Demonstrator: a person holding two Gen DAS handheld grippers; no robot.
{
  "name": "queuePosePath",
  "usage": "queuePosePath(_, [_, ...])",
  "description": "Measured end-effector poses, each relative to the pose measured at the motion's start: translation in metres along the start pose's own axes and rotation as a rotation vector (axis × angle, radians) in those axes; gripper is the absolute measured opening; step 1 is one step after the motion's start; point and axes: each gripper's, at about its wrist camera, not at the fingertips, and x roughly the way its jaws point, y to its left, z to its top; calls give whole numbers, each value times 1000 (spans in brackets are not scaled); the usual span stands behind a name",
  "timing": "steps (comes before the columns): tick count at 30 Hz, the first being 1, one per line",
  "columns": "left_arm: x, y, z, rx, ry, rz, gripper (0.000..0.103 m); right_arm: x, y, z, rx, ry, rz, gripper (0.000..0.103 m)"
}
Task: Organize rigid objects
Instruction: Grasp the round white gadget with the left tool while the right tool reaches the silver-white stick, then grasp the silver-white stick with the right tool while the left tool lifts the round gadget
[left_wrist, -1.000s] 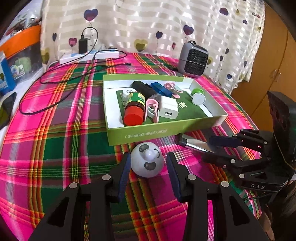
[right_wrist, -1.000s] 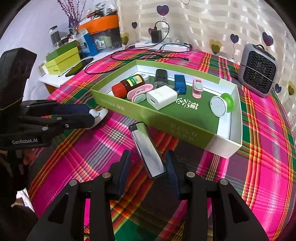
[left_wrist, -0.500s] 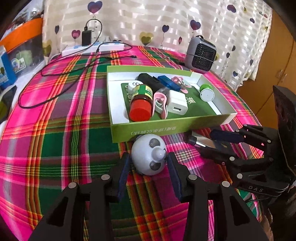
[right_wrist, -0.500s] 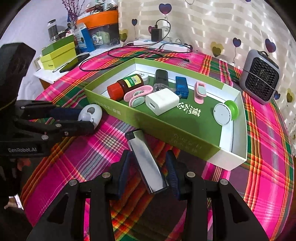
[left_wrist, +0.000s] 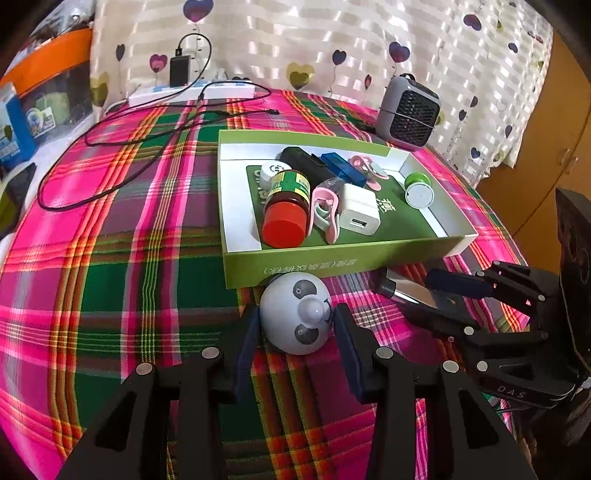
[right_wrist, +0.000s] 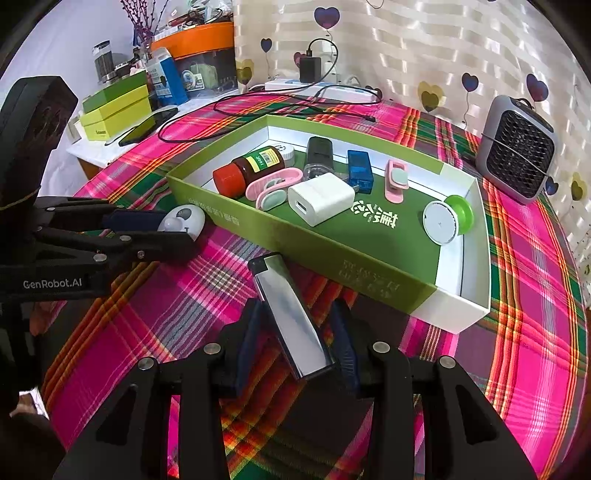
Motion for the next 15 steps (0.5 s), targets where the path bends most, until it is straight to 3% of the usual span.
queuePosePath(4, [-1, 1, -1, -7, -3, -3, 40, -2, 1, -2, 0, -1, 3, 33])
queuePosePath(15, [-2, -1, -3, 9, -13, 12, 39, -5, 2, -5, 2, -6, 3, 29])
